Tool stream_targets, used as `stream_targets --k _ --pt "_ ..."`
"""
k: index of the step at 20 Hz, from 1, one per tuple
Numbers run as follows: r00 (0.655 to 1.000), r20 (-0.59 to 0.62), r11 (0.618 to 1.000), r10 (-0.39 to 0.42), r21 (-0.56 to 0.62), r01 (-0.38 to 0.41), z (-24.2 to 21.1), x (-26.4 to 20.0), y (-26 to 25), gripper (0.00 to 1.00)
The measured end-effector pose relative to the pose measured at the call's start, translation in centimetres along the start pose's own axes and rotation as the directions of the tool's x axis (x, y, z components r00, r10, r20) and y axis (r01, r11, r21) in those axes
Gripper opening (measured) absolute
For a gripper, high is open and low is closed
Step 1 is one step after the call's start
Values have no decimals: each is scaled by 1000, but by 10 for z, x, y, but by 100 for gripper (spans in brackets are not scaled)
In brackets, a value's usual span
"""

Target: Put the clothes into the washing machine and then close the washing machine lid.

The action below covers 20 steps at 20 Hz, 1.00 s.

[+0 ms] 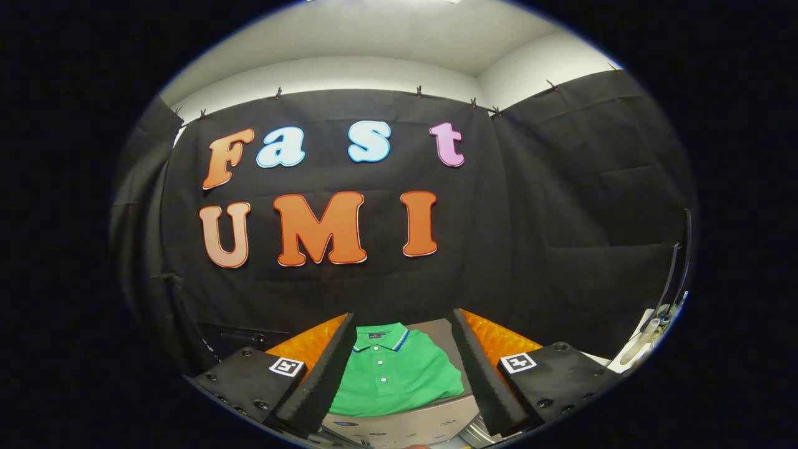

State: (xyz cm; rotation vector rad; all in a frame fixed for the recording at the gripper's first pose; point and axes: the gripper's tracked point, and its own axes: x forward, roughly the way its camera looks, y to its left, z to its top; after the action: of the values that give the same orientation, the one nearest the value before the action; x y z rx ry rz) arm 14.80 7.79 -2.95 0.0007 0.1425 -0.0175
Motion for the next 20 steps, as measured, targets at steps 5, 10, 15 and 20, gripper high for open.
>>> stream_targets --k 5,10,15,20 --pt "991 -122 998 59 34 -56 -20 85 7 99" --pt "955 -263 990 141 28 -138 -63 135 26 99" --pt "875 -455 981 164 -15 -191 -106 147 46 99" --pt "737 -661 979 138 -23 -204 -144 152 59 99"
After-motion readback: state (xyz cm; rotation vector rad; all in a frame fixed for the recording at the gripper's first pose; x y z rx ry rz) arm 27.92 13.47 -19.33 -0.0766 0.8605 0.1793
